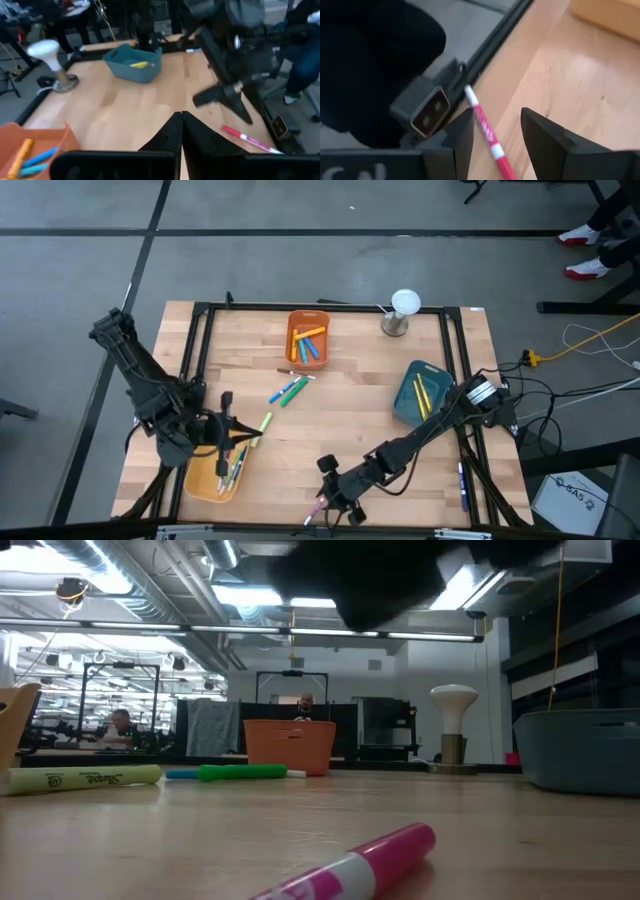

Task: Pick & Place Markers
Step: Put the pink marker pen into the yellow bin

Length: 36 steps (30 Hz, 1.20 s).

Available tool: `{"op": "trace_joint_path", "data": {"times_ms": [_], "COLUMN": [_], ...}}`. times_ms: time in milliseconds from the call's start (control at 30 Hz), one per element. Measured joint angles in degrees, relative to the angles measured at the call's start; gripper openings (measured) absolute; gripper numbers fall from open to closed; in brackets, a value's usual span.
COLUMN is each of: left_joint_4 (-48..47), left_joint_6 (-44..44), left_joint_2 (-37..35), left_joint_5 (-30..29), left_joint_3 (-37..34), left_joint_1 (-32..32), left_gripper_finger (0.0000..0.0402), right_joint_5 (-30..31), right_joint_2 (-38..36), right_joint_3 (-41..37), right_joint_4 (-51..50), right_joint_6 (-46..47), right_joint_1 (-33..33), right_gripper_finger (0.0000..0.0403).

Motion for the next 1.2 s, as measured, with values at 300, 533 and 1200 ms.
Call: {"op": "trace_joint_path", "data": {"times_ms": [300, 533, 1200], "left_joint_4": [-4.3, -5.0, -5.9], "left_joint_6": [0.9, 0.9, -0.1], "left_joint_2": [-3.9, -3.9, -3.9], "left_joint_5": [-0.7, 0.6, 2.8], "left_joint_3": [0.0, 0.0, 0.0], "left_joint_1": [0.4, 2.7, 6.2], "left_gripper_finger": [0.0001, 0.0002, 0.0002], "right_joint_5": [1.0, -0.3, -4.6], "right_joint_2": [2.6, 3.8, 10.2], "right_joint_3": [0.0, 0.0, 2.7], "right_joint_4": [-0.8, -1.2, 0.0], "right_joint_6": [-3.0, -4.7, -9.2], "right_joint_1": [-0.8, -2.1, -1.7], "right_gripper_finger": [0.0162, 0.0162, 0.0161]}}
